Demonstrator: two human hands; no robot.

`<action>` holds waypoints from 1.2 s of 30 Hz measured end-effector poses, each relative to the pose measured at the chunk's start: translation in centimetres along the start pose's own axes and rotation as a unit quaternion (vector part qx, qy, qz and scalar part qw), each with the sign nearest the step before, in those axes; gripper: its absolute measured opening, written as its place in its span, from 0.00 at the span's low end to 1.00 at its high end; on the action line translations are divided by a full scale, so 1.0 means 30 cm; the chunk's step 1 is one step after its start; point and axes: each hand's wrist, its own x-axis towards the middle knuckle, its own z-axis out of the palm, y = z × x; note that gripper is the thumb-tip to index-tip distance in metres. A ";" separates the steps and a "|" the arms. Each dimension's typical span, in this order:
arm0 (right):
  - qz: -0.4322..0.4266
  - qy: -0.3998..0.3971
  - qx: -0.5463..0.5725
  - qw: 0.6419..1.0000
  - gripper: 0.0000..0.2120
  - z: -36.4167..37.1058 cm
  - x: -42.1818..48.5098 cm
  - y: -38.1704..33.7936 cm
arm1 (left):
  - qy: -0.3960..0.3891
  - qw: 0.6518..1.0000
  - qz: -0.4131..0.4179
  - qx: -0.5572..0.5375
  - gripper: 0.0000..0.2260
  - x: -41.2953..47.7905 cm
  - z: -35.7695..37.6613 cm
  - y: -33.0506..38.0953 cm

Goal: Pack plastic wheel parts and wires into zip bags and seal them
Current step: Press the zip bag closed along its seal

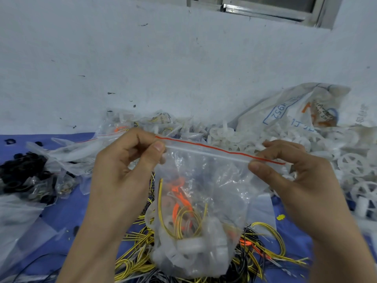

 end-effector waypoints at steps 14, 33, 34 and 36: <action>0.030 0.033 0.005 0.999 0.06 -0.028 -0.005 0.027 | 0.034 0.999 -0.036 -0.018 0.06 0.009 -0.031 -0.013; 0.083 -0.005 0.146 0.986 0.09 -0.021 -0.006 0.056 | -0.054 0.994 -0.089 -0.036 0.04 0.014 -0.048 -0.019; 0.078 -0.009 0.146 0.986 0.10 -0.022 -0.007 0.053 | -0.062 0.994 -0.091 -0.028 0.06 0.013 -0.044 -0.016; 0.075 -0.025 0.168 0.983 0.09 -0.021 -0.008 0.044 | -0.066 0.993 -0.097 -0.024 0.08 0.014 -0.036 -0.012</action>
